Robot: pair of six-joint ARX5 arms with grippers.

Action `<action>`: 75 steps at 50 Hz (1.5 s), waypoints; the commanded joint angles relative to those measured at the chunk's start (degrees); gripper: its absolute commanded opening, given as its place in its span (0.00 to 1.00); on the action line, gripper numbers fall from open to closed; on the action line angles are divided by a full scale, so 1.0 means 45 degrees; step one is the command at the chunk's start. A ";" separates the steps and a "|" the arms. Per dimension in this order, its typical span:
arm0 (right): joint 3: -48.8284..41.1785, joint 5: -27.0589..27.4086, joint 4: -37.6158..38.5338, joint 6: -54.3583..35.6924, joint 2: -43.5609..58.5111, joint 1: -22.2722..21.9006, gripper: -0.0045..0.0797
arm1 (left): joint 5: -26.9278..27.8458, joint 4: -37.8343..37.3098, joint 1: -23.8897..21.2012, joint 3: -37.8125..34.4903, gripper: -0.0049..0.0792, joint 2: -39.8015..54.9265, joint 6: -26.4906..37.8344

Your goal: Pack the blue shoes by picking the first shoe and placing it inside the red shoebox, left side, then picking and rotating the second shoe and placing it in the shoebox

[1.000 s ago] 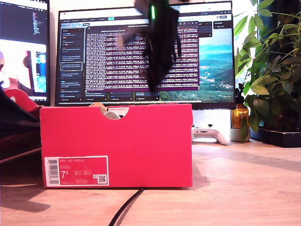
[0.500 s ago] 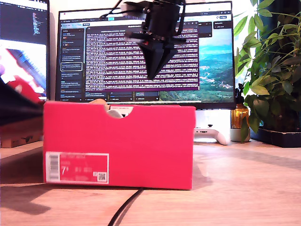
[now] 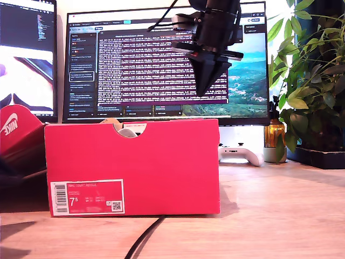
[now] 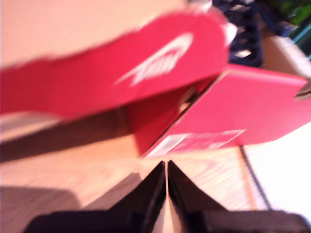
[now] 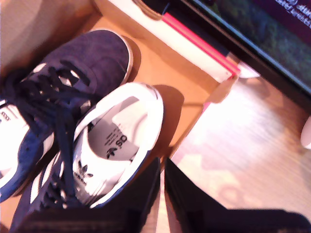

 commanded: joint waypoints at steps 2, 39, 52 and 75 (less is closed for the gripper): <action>0.0165 -0.0073 -0.0019 0.0238 -0.0223 -0.0019 0.04 | -0.0282 -0.0806 -0.0019 0.0000 0.03 -0.0967 0.0355; 0.0160 -0.0233 -0.0442 -0.0029 -0.2093 -0.0384 0.04 | -0.2555 -0.4741 0.2370 -0.0175 0.03 -0.7130 0.2210; 0.0160 -0.0219 -0.0573 0.0097 -0.3288 -0.0384 0.04 | -0.2443 -0.5440 0.3264 -0.0583 0.03 -0.8859 0.2191; 0.0141 0.1064 -0.0923 0.0350 -0.5056 -0.0957 0.04 | -0.2594 -0.5440 0.3351 -0.0583 0.03 -0.9015 0.2438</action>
